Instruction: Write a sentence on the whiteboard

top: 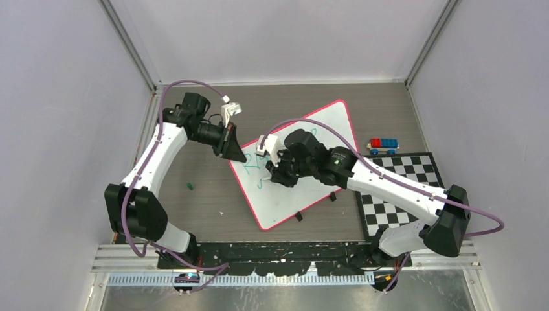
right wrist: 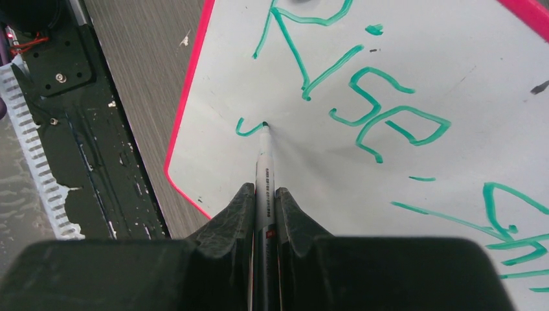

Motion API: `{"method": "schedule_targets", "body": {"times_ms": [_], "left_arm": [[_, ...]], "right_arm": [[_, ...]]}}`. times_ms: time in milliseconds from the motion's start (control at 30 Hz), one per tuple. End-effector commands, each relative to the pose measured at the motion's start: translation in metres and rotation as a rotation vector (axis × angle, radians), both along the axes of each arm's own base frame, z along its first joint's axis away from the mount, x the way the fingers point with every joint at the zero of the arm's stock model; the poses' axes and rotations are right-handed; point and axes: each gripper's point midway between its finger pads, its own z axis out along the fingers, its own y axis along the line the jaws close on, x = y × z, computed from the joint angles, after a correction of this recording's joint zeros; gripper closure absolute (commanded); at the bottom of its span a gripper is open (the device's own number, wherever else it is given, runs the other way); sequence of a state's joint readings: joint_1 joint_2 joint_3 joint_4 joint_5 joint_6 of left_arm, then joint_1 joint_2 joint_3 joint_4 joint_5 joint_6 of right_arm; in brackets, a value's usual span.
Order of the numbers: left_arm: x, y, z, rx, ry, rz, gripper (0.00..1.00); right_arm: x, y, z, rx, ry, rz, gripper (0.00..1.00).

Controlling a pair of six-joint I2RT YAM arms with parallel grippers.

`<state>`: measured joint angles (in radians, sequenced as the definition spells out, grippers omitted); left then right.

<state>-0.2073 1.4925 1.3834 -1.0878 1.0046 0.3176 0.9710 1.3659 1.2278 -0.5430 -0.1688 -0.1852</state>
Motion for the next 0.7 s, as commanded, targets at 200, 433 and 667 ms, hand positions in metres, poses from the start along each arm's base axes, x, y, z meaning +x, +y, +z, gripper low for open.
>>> {"method": "schedule_targets", "body": {"times_ms": [200, 433, 667], "left_arm": [[-0.003, -0.001, -0.012, 0.03, -0.016, -0.027, 1.0], [-0.002, -0.001, -0.011, 0.029, -0.016, -0.027, 1.0], [-0.003, -0.001, -0.011, 0.031, -0.02, -0.026, 1.0]], "right_arm": [[-0.004, -0.004, -0.005, -0.005, 0.01, 0.014, 1.0], [-0.015, -0.005, -0.025, -0.03, 0.064, 0.033, 1.0], [-0.024, 0.01, -0.038, -0.048, 0.087, 0.061, 1.0]]}}
